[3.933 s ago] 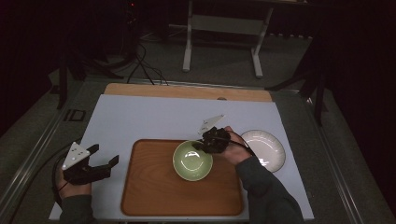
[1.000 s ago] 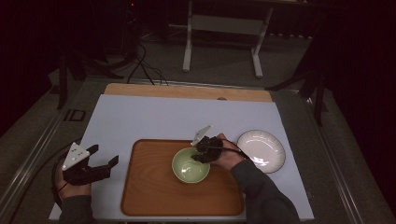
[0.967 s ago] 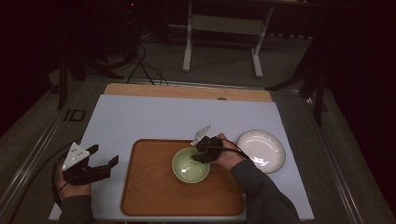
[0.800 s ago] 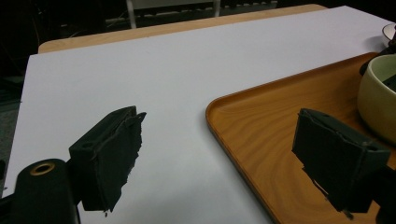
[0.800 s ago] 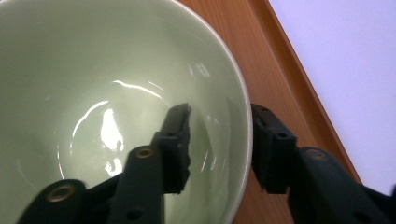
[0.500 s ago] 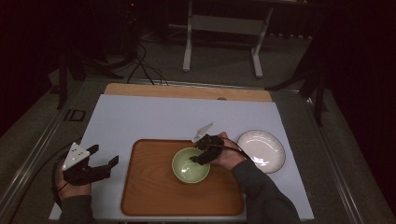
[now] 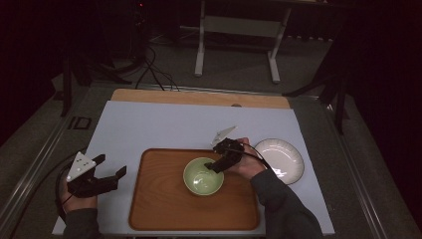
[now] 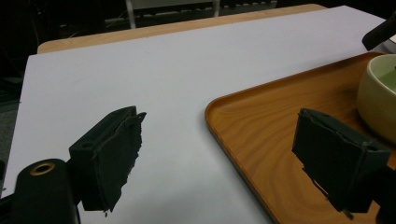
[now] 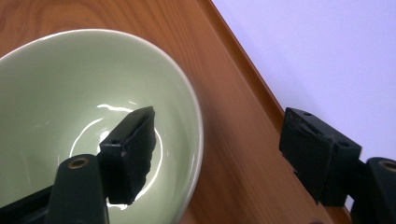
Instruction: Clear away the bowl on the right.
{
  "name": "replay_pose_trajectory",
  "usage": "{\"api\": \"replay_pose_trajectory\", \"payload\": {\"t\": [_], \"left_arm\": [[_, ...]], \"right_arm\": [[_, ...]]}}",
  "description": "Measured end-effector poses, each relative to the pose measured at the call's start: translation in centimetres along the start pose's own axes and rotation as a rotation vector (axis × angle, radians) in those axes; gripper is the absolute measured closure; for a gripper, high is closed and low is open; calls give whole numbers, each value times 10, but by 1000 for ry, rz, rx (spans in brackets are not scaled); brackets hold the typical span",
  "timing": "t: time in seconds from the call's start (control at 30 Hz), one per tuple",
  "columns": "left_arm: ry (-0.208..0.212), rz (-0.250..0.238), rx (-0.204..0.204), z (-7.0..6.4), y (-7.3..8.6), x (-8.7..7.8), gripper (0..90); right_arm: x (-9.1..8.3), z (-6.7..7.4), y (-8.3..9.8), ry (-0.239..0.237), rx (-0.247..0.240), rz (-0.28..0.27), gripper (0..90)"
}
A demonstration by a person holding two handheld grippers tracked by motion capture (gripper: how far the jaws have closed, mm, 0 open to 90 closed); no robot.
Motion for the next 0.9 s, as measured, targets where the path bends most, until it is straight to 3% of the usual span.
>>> {"api": "replay_pose_trajectory", "payload": {"t": [0.47,0.9], "left_arm": [[-1,0,0,0,0,0,153],[-3,1,-2,0,0,1,153]], "right_arm": [[-16,-3,3,26,22,-46,266],[-39,-23,23,58,144,-134,312]]}}
Point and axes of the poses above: each handheld gripper's, and its own axes: x roughly forward along the jaws, y roughly out of its underside, z roughly to its left, the point moved 7 cm from there along x, roughly forward along the jaws, and after that the axes turned 15 degrees about z, right-handed, at the moved point
